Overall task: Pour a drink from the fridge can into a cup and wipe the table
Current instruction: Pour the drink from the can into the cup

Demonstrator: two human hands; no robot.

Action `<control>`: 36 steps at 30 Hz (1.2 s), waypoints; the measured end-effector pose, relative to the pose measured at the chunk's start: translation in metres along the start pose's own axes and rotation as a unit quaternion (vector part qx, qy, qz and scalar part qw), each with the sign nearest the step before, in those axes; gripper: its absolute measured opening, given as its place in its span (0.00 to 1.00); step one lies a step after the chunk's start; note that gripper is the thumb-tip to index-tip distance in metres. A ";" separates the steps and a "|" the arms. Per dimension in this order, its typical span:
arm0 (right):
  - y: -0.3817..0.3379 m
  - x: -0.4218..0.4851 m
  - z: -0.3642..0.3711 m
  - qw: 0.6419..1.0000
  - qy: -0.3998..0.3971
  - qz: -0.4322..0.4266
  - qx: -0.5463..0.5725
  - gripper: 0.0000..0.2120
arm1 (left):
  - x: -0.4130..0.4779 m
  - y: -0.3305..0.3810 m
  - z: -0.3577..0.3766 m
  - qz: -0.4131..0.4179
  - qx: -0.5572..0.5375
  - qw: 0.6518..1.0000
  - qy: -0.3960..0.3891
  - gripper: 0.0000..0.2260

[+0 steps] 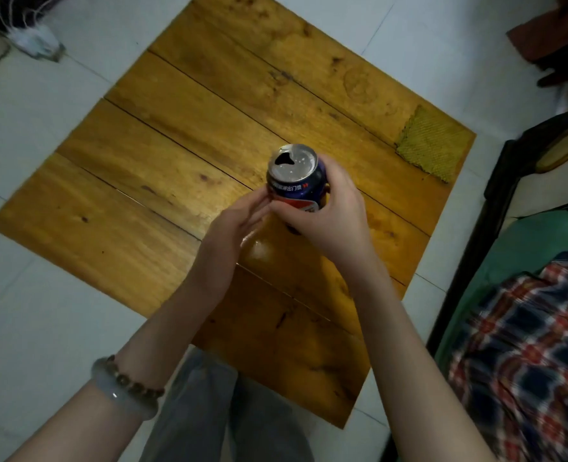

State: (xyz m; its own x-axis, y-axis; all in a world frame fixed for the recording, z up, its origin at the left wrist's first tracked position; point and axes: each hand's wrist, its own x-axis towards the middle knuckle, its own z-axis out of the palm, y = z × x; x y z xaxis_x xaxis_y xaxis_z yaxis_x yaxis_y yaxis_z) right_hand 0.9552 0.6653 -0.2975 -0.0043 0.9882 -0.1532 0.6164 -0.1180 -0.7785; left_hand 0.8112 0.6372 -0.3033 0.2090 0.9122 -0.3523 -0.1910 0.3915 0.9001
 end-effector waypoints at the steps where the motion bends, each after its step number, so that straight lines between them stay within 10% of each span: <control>1: -0.002 0.004 0.007 1.000 0.005 0.000 0.011 0.35 | 0.001 -0.003 -0.010 0.023 0.023 0.999 -0.002 0.34; 36: 0.061 0.025 0.125 0.984 0.033 0.089 0.154 0.32 | 0.058 -0.070 -0.080 0.000 0.132 0.988 0.085 0.15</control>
State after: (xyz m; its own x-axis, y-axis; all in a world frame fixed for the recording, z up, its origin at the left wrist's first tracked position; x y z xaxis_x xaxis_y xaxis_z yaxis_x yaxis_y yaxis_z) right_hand 0.8939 0.6705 -0.4248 0.1391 0.9522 -0.2718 0.3353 -0.3036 -0.8918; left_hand 0.7597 0.6721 -0.4073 0.0407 0.9279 -0.3705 0.0704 0.3672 0.9275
